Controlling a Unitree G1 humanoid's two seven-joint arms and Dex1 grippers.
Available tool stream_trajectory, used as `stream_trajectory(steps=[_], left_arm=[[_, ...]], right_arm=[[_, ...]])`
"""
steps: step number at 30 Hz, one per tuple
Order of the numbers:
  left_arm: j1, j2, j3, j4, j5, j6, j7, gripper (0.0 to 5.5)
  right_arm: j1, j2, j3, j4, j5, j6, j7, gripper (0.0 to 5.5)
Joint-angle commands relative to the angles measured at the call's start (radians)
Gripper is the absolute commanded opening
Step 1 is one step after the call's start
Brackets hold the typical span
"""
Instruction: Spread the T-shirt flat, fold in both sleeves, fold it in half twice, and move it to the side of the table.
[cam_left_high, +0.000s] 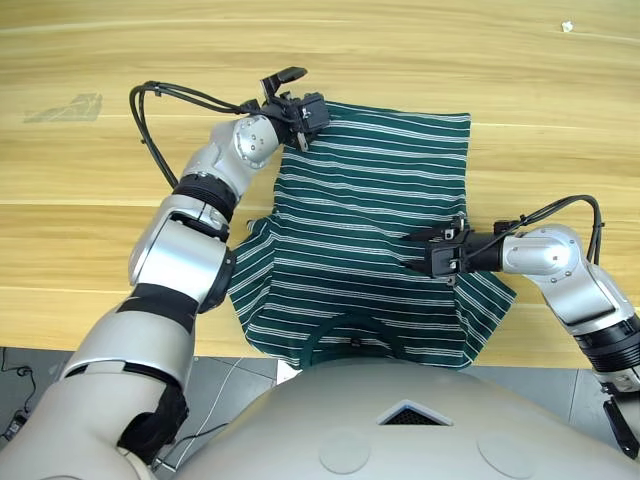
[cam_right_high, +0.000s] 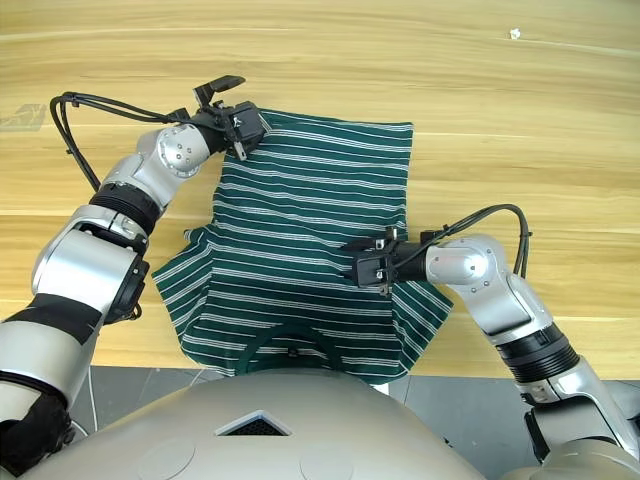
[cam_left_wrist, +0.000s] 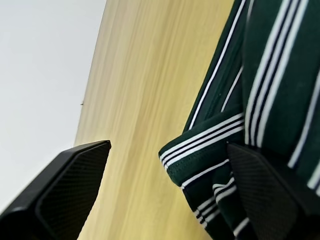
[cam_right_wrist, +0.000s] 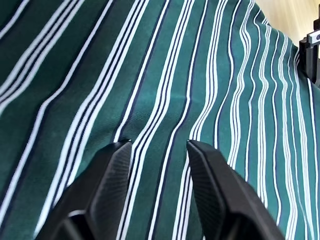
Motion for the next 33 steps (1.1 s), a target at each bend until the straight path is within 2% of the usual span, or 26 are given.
stream_trajectory(steps=[1, 6, 12, 22, 29, 33], left_arm=[[-0.017, 0.014, -0.021, 0.036, 0.030, 0.019, 0.012, 4.30], [-0.043, 0.043, -0.004, 0.050, 0.021, 0.032, 0.051, 4.30], [-0.085, 0.063, 0.110, 0.077, -0.066, 0.111, 0.114, 4.30], [-0.050, 0.065, 0.133, 0.078, -0.065, 0.104, 0.126, 4.30], [0.019, 0.114, 0.199, -0.032, -0.114, -0.024, 0.243, 4.30], [0.086, 0.134, 0.223, -0.140, -0.136, -0.066, 0.254, 4.30]], right_arm=[[0.029, 0.000, 0.027, 0.029, -0.037, 0.020, 0.005, 2.05], [0.049, -0.006, 0.043, 0.025, -0.041, 0.028, 0.007, 2.05], [0.074, -0.019, 0.054, 0.023, -0.042, 0.027, 0.014, 2.05], [0.078, -0.010, 0.058, 0.039, -0.055, 0.023, -0.001, 2.05], [-0.127, 0.095, -0.053, 0.159, -0.042, -0.001, -0.159, 2.05], [-0.236, 0.155, -0.069, 0.227, -0.068, -0.033, -0.216, 2.05]])
